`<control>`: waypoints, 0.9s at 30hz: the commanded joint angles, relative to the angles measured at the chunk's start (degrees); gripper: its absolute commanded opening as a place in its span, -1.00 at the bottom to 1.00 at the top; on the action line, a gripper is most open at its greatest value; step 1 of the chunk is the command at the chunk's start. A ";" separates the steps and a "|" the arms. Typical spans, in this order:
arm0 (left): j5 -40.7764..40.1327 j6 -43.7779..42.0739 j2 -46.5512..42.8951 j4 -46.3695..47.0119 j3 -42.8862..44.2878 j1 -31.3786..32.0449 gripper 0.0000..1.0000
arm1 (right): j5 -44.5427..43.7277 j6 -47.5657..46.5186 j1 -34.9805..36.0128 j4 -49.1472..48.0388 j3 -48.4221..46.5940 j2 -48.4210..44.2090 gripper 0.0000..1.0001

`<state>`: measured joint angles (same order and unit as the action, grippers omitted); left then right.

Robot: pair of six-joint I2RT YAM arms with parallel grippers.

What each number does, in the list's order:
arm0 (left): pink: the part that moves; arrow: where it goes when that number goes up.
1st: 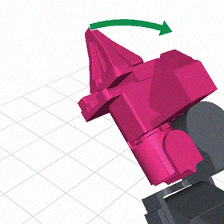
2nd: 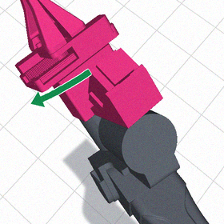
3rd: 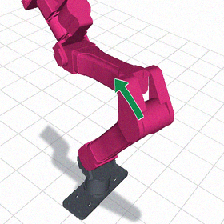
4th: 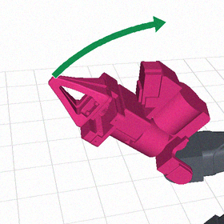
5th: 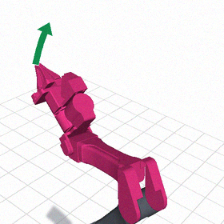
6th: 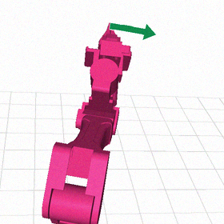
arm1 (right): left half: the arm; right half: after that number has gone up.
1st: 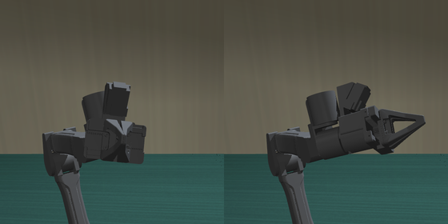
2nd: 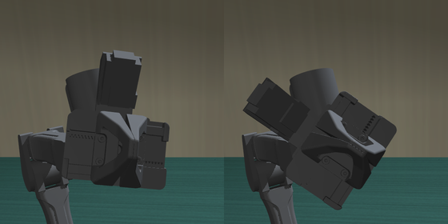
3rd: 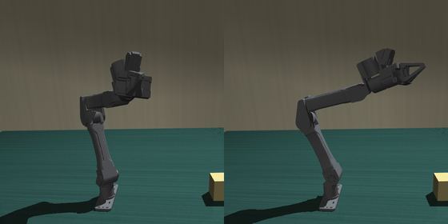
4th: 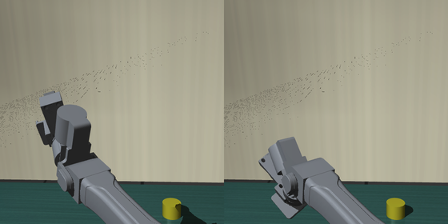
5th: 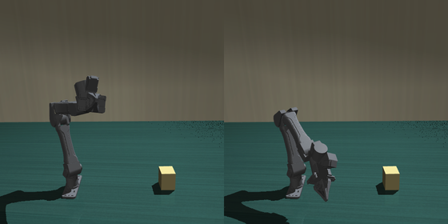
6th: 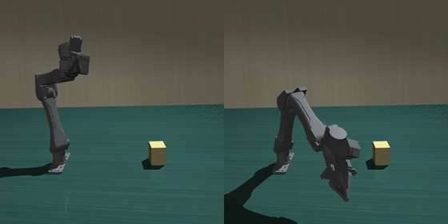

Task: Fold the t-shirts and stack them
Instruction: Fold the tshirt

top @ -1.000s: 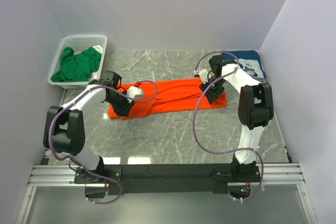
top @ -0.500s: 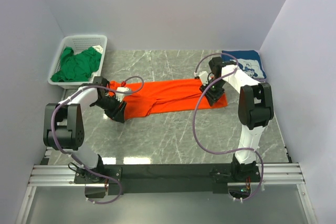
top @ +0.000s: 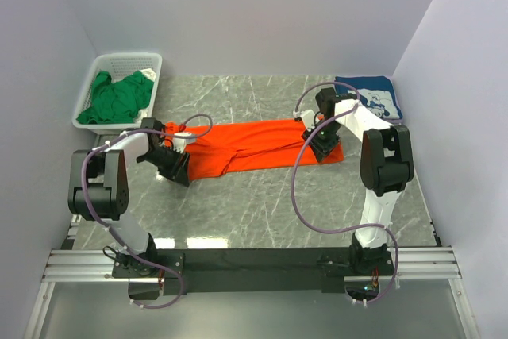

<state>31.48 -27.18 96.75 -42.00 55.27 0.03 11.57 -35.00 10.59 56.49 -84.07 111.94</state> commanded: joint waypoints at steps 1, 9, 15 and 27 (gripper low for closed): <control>-3.97 0.20 -0.24 2.18 0.11 -1.79 -0.08 | -0.50 -0.24 -0.31 -0.50 0.05 -3.57 -0.14; -5.65 1.08 -0.86 3.77 1.07 -2.23 -0.08 | -0.24 -0.33 -0.31 -0.41 -0.21 -3.39 -0.14; -2.32 1.34 0.72 3.94 1.60 -1.88 -0.07 | -0.50 -0.24 -0.31 -0.68 -0.30 -2.96 -0.14; 2.62 2.92 -0.33 6.14 0.19 1.81 -0.09 | -0.76 -0.33 -0.31 -0.15 -0.83 -2.34 -0.14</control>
<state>31.70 -25.26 96.60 -37.87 55.61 1.50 11.20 -35.00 10.59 56.53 -83.96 111.92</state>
